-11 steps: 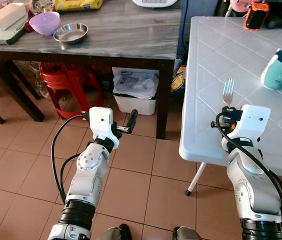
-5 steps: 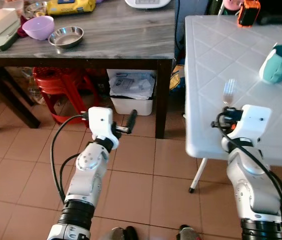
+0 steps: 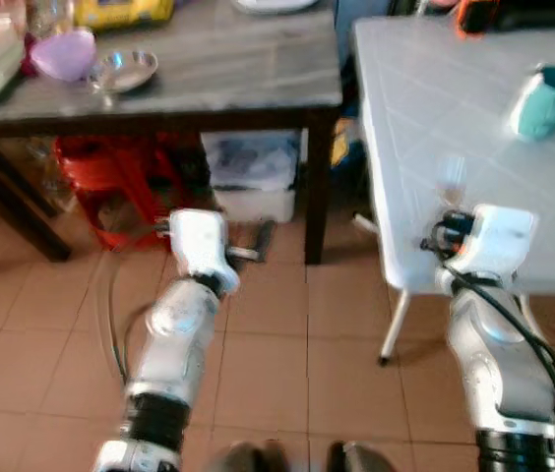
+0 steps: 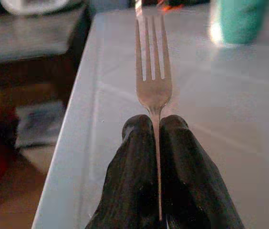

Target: Setting the table

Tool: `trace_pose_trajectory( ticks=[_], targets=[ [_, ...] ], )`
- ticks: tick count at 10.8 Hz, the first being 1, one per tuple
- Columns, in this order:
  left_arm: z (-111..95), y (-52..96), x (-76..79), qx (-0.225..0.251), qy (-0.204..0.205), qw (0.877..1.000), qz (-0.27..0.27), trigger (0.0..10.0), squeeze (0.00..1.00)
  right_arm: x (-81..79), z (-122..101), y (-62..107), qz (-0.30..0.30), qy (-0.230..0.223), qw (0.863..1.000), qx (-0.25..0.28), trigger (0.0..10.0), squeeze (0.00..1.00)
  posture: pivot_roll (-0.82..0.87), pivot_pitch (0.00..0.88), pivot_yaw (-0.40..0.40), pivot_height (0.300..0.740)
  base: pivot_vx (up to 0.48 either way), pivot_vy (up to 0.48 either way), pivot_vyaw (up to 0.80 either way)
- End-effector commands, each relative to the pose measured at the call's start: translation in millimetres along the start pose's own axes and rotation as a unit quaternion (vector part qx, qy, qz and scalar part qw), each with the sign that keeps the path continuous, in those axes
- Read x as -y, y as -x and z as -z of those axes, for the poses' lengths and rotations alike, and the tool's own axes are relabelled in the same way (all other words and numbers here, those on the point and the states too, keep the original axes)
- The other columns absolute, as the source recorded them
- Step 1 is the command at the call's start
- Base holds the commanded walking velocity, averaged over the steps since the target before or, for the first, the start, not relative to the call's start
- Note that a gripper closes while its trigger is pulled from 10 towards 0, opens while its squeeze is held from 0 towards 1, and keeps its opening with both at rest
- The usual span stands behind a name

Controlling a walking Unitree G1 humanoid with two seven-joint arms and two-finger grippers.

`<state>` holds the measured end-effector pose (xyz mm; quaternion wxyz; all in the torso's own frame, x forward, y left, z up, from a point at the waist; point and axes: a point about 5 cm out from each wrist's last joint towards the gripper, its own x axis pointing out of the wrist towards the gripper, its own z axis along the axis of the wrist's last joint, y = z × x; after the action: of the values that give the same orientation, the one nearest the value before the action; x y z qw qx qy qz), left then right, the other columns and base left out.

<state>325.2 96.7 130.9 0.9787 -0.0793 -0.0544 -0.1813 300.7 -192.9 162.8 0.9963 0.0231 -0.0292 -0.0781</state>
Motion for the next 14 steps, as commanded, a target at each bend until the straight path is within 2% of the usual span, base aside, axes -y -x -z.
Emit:
trace_pose_trajectory(
  ticks=[1,10,14],
  targets=[
    [-0.3,2.2,-6.1,-0.003,-0.008,1.0,-0.005,10.0,0.0,-2.2,-1.3,0.9,-0.004,-0.003,1.0,0.005,10.0,0.0,-0.21,0.16,0.096,0.74,0.0,0.375,-0.46],
    [0.3,1.7,-3.5,-0.002,-0.006,1.0,-0.006,10.0,0.0,-4.4,-3.4,-0.9,-0.019,0.014,1.0,0.012,10.0,0.0,-0.21,0.157,0.088,0.74,0.0,0.386,0.0],
    [1.6,2.5,-3.3,-0.005,-0.007,1.0,-0.006,10.0,0.0,-4.2,-3.0,-1.1,-0.019,0.017,1.0,0.014,10.0,0.0,-0.2,0.16,0.088,0.74,0.0,0.384,0.76]
  ],
)
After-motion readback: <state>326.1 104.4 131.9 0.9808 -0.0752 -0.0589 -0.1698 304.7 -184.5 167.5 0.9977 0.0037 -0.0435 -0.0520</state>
